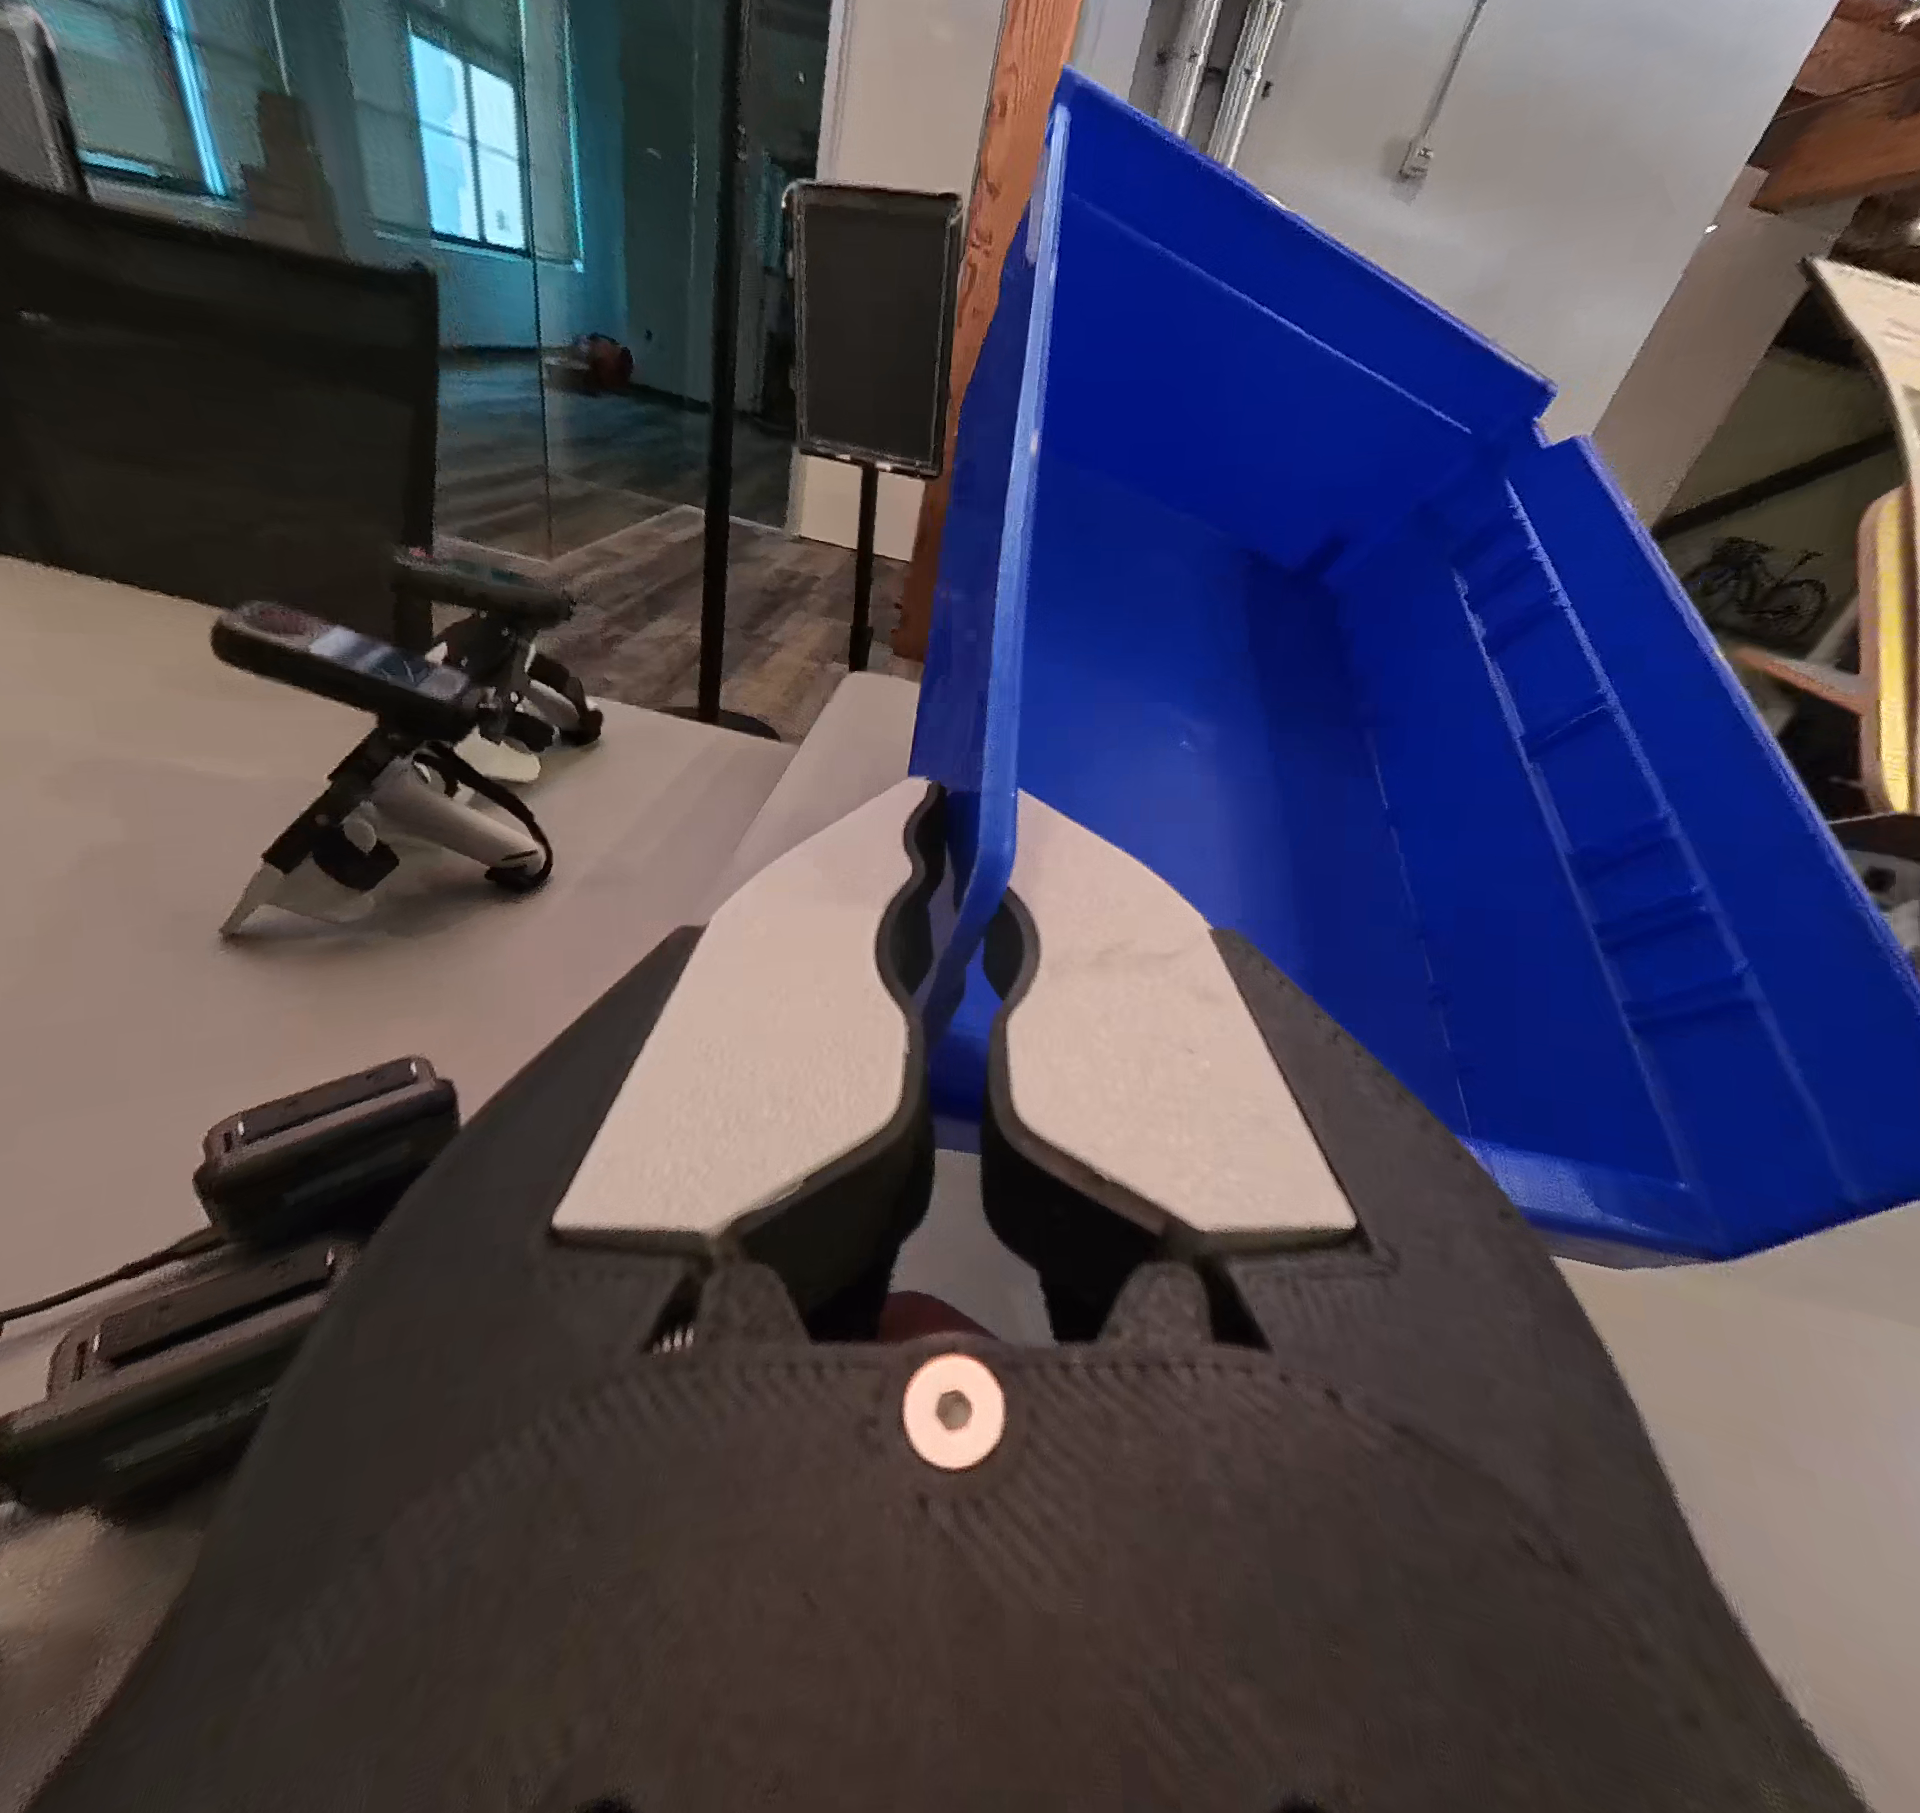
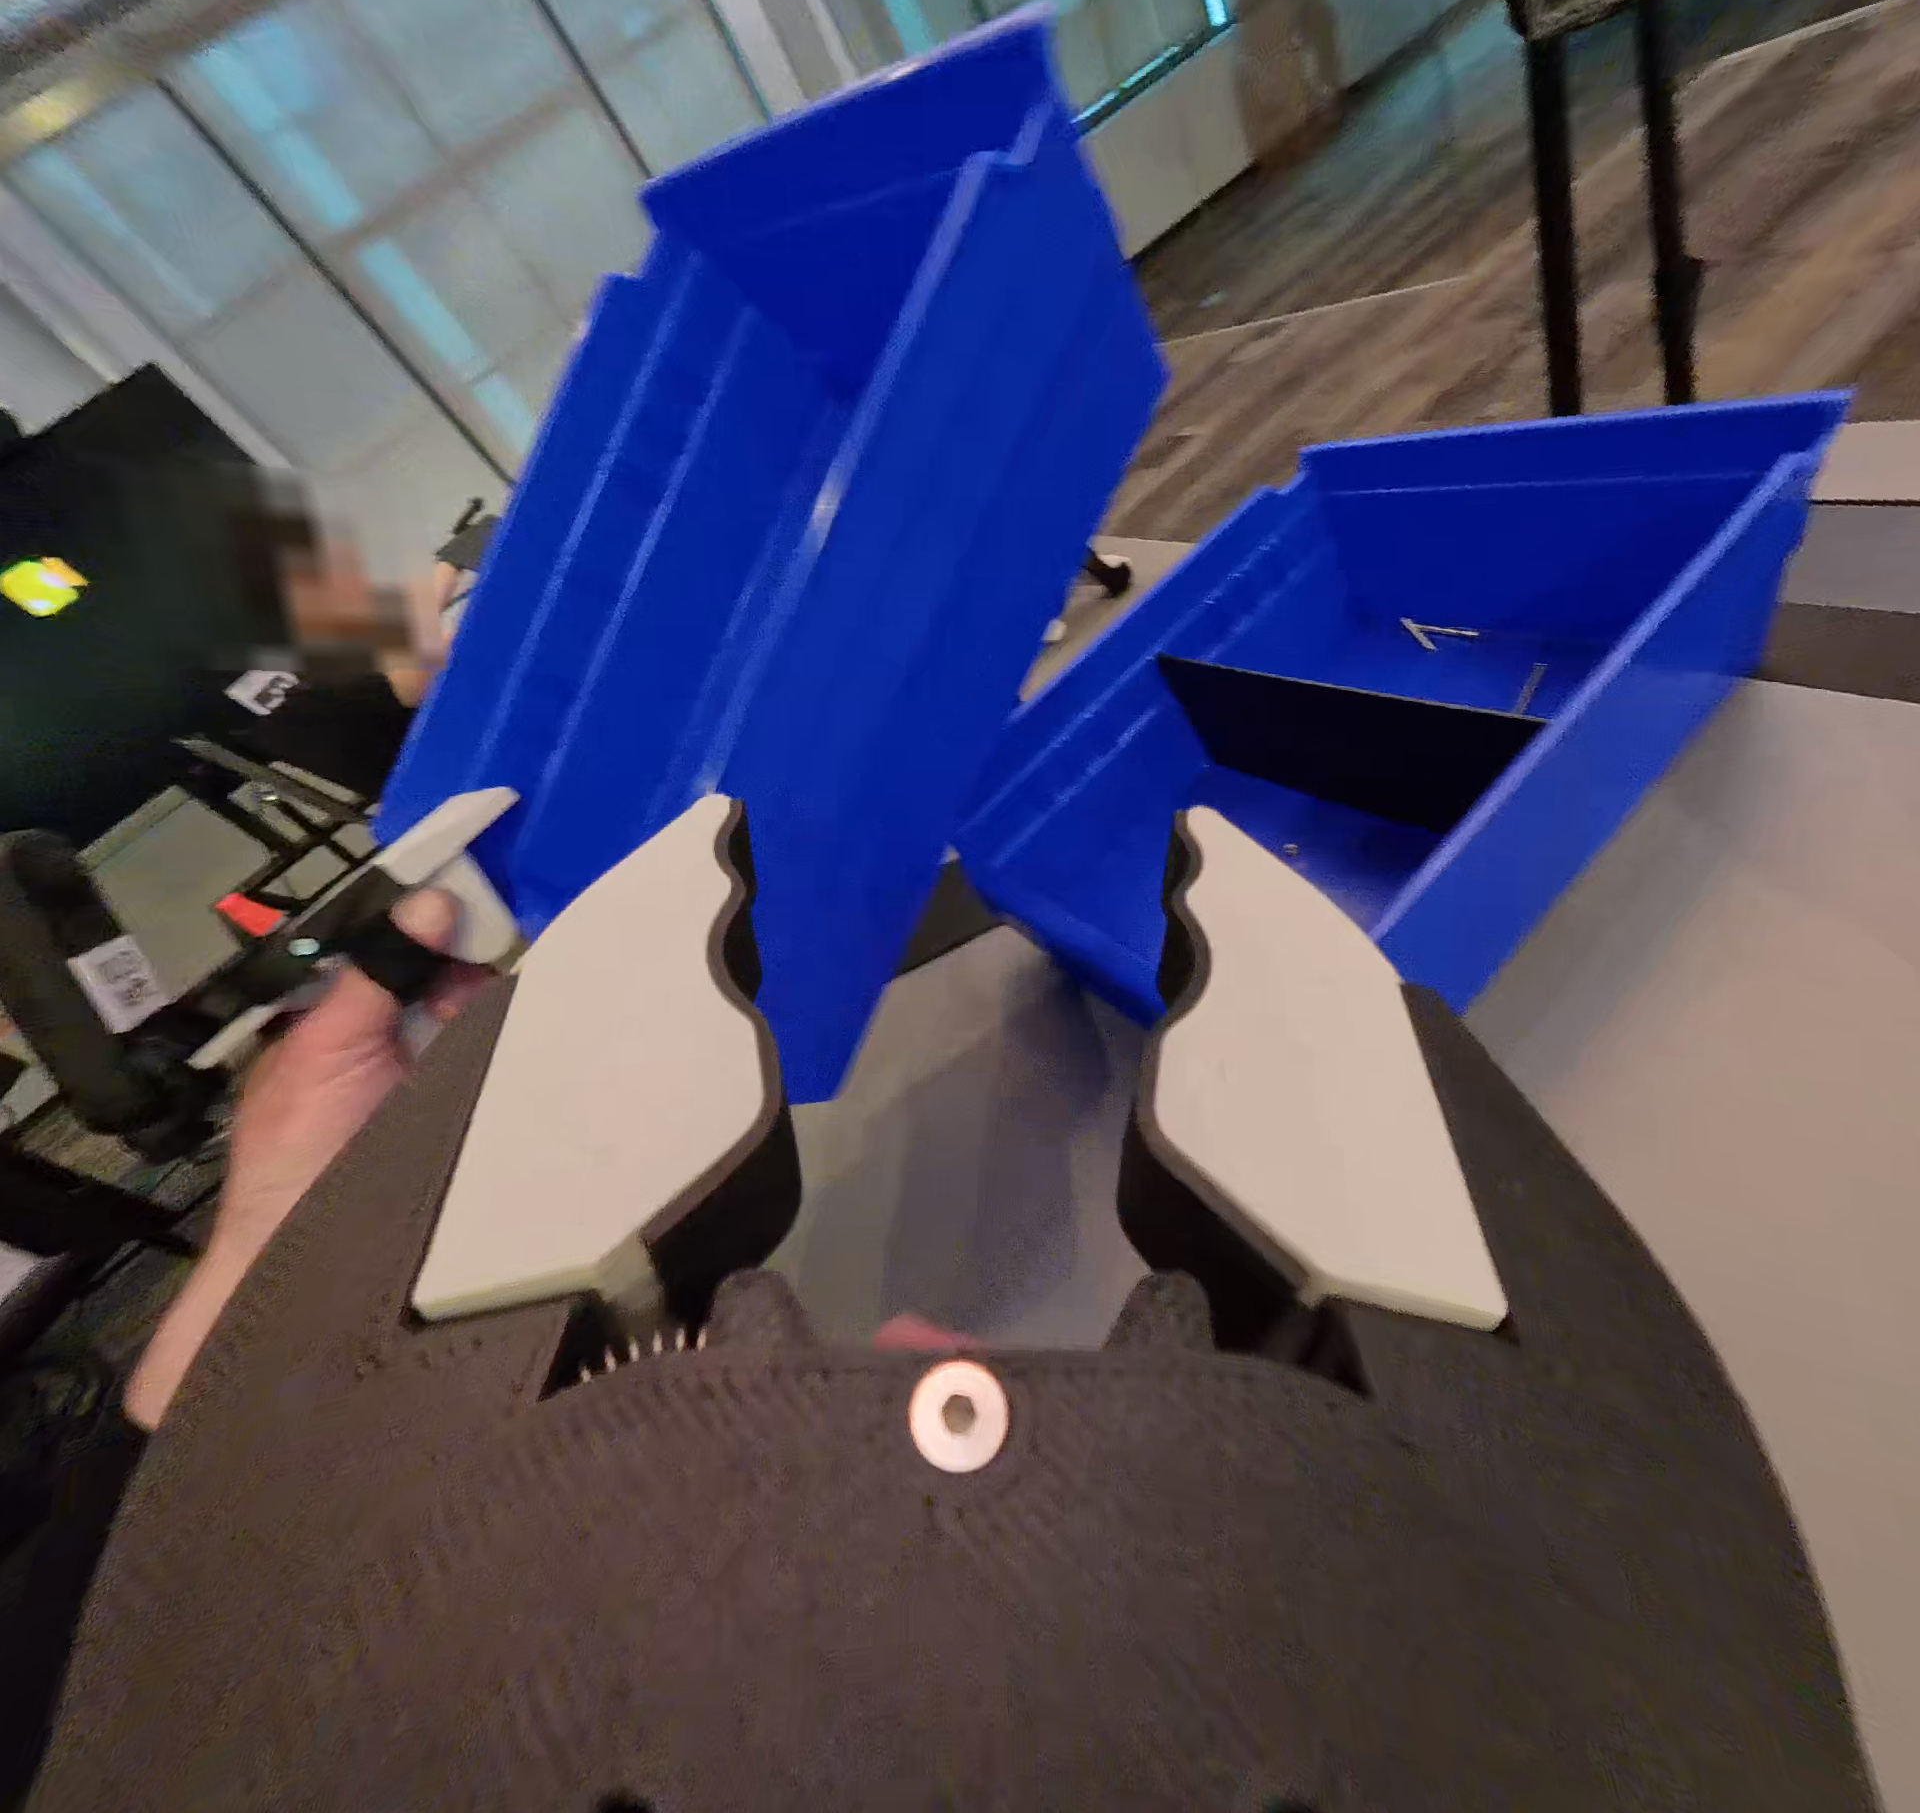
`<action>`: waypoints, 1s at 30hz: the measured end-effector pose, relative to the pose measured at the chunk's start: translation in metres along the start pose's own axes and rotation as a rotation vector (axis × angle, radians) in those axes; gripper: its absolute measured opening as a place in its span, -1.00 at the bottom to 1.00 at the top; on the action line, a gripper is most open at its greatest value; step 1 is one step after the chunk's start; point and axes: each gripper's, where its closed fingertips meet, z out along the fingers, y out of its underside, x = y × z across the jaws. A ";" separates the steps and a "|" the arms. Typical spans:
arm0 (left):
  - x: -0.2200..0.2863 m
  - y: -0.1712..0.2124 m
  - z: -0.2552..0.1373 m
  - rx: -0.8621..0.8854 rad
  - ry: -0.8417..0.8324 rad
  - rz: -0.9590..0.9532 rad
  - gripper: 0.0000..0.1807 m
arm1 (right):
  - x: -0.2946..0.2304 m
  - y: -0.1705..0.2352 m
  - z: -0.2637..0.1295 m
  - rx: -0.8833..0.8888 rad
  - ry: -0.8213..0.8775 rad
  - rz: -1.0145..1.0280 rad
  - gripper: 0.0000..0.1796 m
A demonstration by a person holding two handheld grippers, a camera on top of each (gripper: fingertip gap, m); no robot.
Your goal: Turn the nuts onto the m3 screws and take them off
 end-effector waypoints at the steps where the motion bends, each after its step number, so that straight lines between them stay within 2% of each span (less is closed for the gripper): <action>1: 0.009 -0.001 0.002 0.011 -0.004 0.022 -0.95 | -0.007 -0.001 -0.001 0.005 -0.003 -0.005 -0.14; 4: 0.043 -0.001 0.006 0.031 -0.009 0.122 -0.95 | -0.012 0.000 0.005 -0.012 0.011 -0.003 -0.04; 6: 0.066 -0.001 0.009 0.034 0.003 0.182 -0.95 | -0.001 0.003 0.008 -0.028 0.050 0.004 -0.10; 12: 0.124 -0.007 0.005 0.116 0.040 0.299 -0.95 | 0.042 0.017 0.008 -0.049 0.131 0.043 -0.54; 19: 0.189 -0.016 -0.010 0.236 0.094 0.457 -0.88 | 0.079 0.007 -0.019 0.056 0.249 -0.025 -0.90; 25: 0.239 -0.019 -0.016 0.262 0.216 0.413 -0.74 | 0.092 -0.029 -0.053 0.107 0.260 -0.095 -0.92; 30: 0.286 -0.038 -0.029 0.284 0.470 0.330 -0.50 | 0.099 -0.069 -0.099 0.162 0.308 -0.216 -0.92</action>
